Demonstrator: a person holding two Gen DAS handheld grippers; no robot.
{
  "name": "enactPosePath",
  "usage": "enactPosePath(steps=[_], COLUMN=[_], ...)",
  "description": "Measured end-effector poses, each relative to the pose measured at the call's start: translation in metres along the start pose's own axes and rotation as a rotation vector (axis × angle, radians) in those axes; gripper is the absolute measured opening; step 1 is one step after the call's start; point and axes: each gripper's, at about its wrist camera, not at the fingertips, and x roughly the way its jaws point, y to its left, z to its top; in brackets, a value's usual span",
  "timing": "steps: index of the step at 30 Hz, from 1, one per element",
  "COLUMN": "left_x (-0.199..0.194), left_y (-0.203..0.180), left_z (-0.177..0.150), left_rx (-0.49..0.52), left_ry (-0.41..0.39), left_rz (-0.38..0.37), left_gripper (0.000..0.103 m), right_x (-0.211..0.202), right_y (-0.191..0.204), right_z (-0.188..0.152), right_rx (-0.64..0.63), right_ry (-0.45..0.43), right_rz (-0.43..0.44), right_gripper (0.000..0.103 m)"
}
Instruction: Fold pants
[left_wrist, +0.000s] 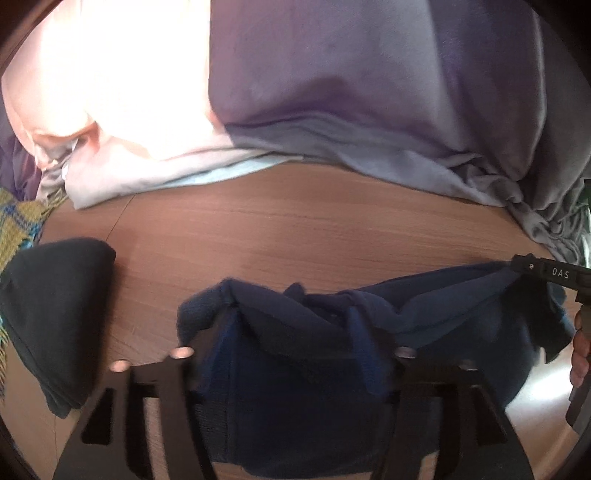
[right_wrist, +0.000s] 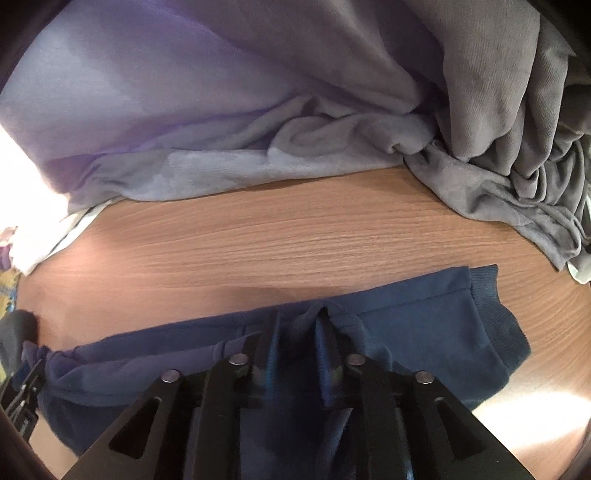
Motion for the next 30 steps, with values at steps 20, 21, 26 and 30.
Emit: enactPosePath(steps=[20, 21, 26, 30], left_x=[-0.078, -0.078, -0.077, -0.069], left_y=[-0.054, -0.058, -0.081, -0.094], left_z=[-0.034, -0.036, -0.053, -0.063], left_rx=[0.154, 0.162, 0.227, 0.262], left_ry=[-0.191, -0.195, -0.222, -0.216], left_rz=[-0.141, -0.151, -0.188, -0.221], left_gripper=[0.080, 0.080, 0.080, 0.080], right_x=[-0.131, -0.135, -0.140, -0.129], right_y=[-0.024, -0.026, -0.034, -0.037], right_z=[-0.062, -0.067, -0.091, -0.104], right_rx=[-0.111, -0.124, -0.183, -0.220], right_ry=[-0.215, -0.221, -0.234, -0.220], right_rz=[0.054, 0.052, 0.072, 0.074], right_gripper=[0.035, 0.035, 0.036, 0.035])
